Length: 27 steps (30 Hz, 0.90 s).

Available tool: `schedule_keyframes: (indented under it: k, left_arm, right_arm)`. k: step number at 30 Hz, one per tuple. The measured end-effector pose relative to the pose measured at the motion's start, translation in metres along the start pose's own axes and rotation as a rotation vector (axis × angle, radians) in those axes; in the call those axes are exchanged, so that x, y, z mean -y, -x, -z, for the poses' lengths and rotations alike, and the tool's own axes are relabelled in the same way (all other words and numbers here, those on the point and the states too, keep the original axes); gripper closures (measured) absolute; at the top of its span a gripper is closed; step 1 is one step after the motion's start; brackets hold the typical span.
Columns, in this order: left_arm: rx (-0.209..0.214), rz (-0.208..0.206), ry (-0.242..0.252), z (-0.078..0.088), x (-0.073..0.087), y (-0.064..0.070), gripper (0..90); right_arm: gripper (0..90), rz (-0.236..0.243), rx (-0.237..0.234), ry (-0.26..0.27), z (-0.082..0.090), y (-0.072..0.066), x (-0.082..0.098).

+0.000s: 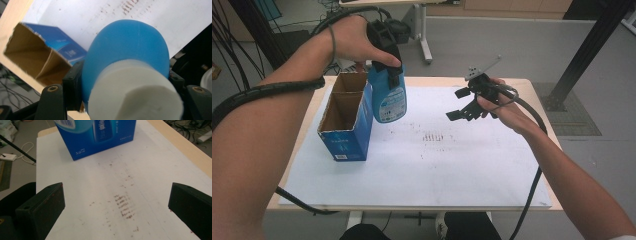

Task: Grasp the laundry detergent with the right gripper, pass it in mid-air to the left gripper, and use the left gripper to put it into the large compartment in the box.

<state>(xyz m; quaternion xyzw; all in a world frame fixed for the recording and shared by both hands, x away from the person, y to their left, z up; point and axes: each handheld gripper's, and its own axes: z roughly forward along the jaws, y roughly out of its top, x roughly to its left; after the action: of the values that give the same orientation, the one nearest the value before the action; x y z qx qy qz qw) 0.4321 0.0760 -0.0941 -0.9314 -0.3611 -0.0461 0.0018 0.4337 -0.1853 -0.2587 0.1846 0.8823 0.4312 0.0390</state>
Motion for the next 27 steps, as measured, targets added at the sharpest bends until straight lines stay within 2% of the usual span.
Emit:
schedule_keyframes:
  k: [4,5,6,7,9,11,14,16,21,27]
  left_arm:
    - [-0.003,0.087,0.004,0.015,0.005,-0.009,35.5]
    - [-0.005,0.121,0.014,0.020,0.008,-0.012,35.5]
    - [-0.014,0.179,0.021,0.029,0.012,-0.018,35.5]
    - [-0.014,0.179,0.021,0.029,0.012,-0.018,35.5]
    - [-0.025,0.243,0.035,0.037,0.017,-0.023,35.5]
    - [-0.031,0.286,0.025,0.046,0.022,-0.030,35.5]
    - [-0.048,0.371,0.030,0.059,0.029,-0.038,35.5]
    - [-0.060,0.418,0.044,0.065,0.035,-0.044,35.5]
    - [-0.080,0.543,0.066,0.075,0.046,-0.055,35.5]
    - [-0.080,0.665,0.078,0.080,0.056,-0.069,35.5]
  right_arm:
    - [0.5,-0.025,0.030,-0.028,0.009,0.003,0.003]
    - [0.5,-0.028,0.039,-0.037,0.010,0.004,0.004]
    - [0.5,-0.044,0.055,-0.058,0.015,0.006,0.007]
    - [0.5,-0.047,0.064,-0.068,0.017,0.007,0.007]
    - [0.5,-0.062,0.074,-0.079,0.021,0.008,0.009]
    - [0.5,-0.067,0.082,-0.083,0.023,0.009,0.010]
    - [0.5,-0.073,0.095,-0.085,0.029,0.011,0.010]
    - [0.5,-0.061,0.117,-0.106,0.033,0.010,0.009]
    - [0.5,-0.078,0.125,-0.125,0.037,0.013,0.006]
    - [0.5,-0.078,0.146,-0.146,0.039,0.015,0.002]
